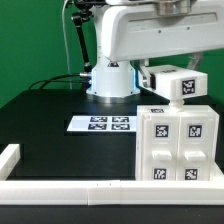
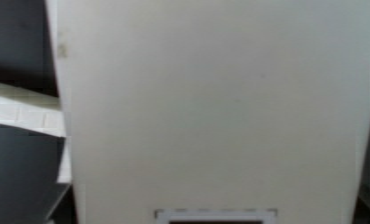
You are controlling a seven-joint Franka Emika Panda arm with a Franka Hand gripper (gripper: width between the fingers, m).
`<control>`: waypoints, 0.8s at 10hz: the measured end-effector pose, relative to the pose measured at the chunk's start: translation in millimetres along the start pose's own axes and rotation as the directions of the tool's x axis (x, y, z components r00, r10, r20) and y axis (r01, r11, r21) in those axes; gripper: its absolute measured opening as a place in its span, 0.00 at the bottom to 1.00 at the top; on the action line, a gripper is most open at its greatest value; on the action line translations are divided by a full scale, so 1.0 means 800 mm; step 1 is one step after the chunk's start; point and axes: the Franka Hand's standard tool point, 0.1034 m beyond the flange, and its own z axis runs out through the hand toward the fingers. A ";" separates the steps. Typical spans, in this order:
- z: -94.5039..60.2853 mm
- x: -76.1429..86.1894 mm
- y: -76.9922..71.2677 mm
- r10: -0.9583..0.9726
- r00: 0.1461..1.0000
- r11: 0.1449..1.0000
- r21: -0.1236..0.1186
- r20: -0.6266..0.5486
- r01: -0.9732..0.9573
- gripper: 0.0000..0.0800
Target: Assemble cabinet
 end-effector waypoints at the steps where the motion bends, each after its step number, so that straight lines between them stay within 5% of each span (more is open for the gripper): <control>1: 0.004 0.001 -0.007 -0.009 1.000 1.000 0.001 0.000 0.009 0.68; 4: 0.004 0.012 -0.017 -0.013 1.000 1.000 0.000 -0.014 0.013 0.68; 8: 0.005 0.010 0.001 -0.070 0.997 0.998 -0.005 -0.023 0.070 0.68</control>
Offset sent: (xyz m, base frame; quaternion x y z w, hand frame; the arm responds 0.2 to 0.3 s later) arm 0.0179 0.0137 -0.0073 -0.0147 0.0027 -0.0011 0.9999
